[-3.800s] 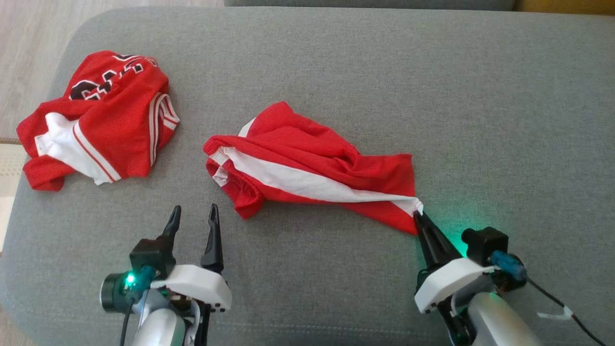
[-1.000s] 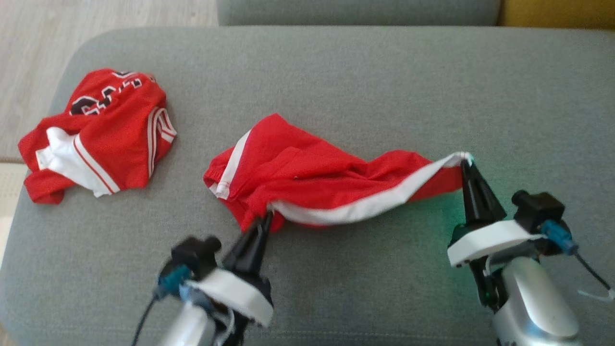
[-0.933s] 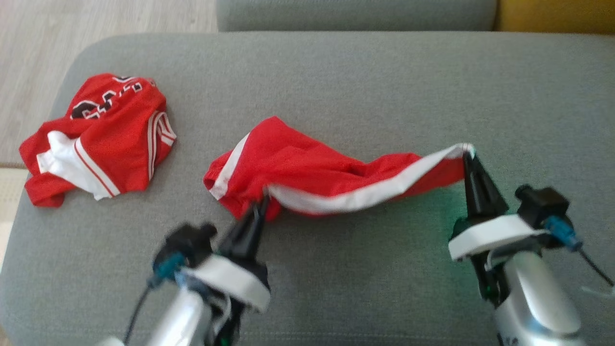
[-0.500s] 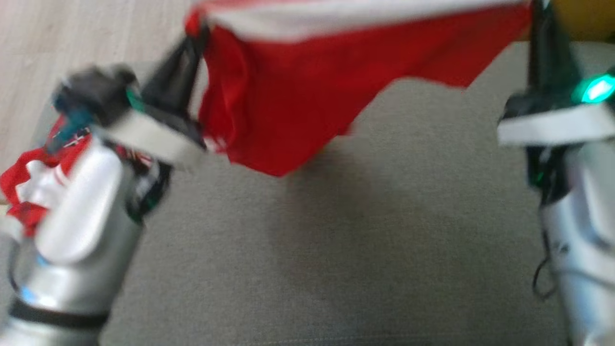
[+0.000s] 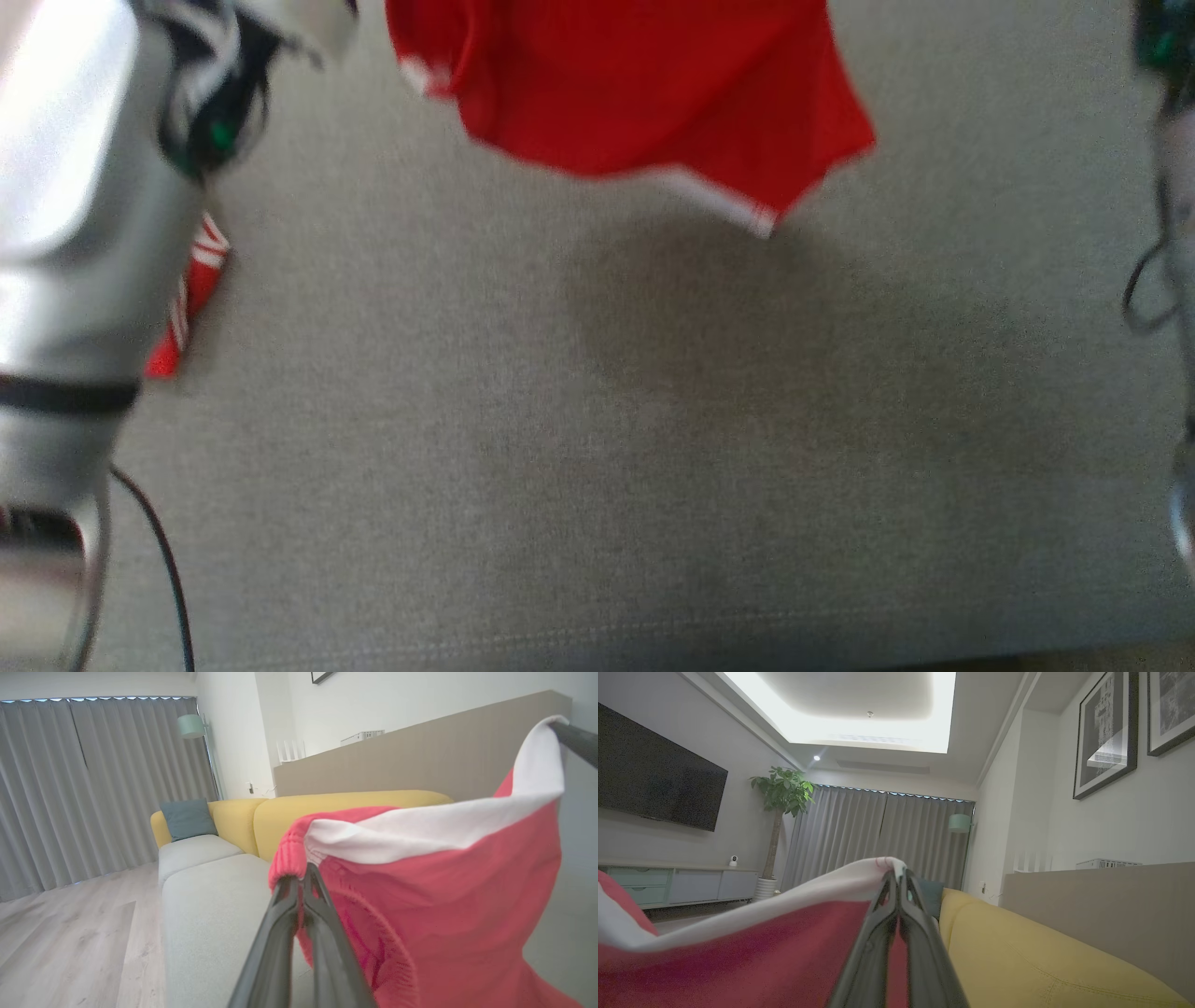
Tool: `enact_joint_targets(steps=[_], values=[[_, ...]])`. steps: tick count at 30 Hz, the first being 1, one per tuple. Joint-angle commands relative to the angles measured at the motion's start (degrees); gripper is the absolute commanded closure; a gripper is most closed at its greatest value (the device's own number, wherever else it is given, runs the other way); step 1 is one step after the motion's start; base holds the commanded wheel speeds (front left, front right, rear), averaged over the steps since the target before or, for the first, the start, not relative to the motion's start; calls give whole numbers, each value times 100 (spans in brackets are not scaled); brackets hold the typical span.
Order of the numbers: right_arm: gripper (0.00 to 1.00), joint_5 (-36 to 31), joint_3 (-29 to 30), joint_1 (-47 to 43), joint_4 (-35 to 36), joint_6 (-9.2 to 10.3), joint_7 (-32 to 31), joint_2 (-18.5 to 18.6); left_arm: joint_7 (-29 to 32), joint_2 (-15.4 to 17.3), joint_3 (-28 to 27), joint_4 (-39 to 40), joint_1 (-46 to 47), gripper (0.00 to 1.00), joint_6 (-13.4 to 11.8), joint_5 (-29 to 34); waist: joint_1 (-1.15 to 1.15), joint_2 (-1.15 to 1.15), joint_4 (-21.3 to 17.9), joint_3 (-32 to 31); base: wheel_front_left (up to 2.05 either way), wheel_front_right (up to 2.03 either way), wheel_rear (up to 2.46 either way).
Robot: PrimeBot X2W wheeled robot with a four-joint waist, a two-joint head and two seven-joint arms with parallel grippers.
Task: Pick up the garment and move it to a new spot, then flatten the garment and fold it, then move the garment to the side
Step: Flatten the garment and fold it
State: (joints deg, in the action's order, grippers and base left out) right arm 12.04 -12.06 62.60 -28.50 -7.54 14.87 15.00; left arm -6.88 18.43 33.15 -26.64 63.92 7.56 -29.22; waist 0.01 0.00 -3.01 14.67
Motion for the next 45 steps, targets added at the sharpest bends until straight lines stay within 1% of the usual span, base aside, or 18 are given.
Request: enact_joint_targets(steps=[1,4,7,11,13,15,18,19,22,25,34,40,45], values=[[100,-82,6,368,68,5,12,-61,-94,196,-127,0,524,100,-8,83,-1,0,-3,520,0,0,0],[100,-368,170,990,-243,5,12,-76,-365,130,-116,-569,1127,100,-32,294,-1,0,-18,893,0,0,0],[100,-735,532,1501,-403,5,12,-131,-623,89,-232,-1137,1676,100,-186,461,-1,0,-56,1143,0,0,0],[100,-1193,1042,1885,-394,5,12,-211,-789,6,-419,-1565,2174,100,-401,630,-1,0,-71,1335,0,0,0],[100,-1276,1170,1929,-443,5,12,-273,-805,-73,-589,-1666,2244,100,-419,571,-1,0,-87,1420,0,0,0],[100,-1252,1236,1825,-481,5,12,-357,-808,-113,-697,-1664,2124,100,-368,578,-1,0,-117,1465,0,0,0],[100,-1131,1083,1436,-509,5,12,-405,-809,-226,-939,-1643,1676,100,-303,480,-1,0,-140,1504,0,0,0],[100,-1131,1083,1436,-509,5,12,-405,-809,-226,-939,-1643,1676,100,-303,480,-1,0,-140,1504,0,0,0],[100,-819,830,847,-434,5,13,-381,-810,-412,-1147,-1592,965,100,-226,392,-1,0,-130,1468,0,0,0],[100,-438,570,118,-242,5,13,-281,-810,-637,-1374,-1485,120,100,-170,328,-1,0,-107,1375,0,0,0],[100,596,59,-2310,517,5,13,-90,-811,-1232,-1988,-1164,-2425,100,-62,425,-1,0,-78,662,0,0,0],[100,972,-169,-3617,802,5,13,-131,-811,-1470,-2346,-936,-3643,100,-42,575,-1,0,-30,127,0,0,0],[100,1160,-362,-4543,933,5,11,-200,-811,-1543,-2492,-864,-4420,100,-32,598,-1,0,4,-291,0,0,0]])
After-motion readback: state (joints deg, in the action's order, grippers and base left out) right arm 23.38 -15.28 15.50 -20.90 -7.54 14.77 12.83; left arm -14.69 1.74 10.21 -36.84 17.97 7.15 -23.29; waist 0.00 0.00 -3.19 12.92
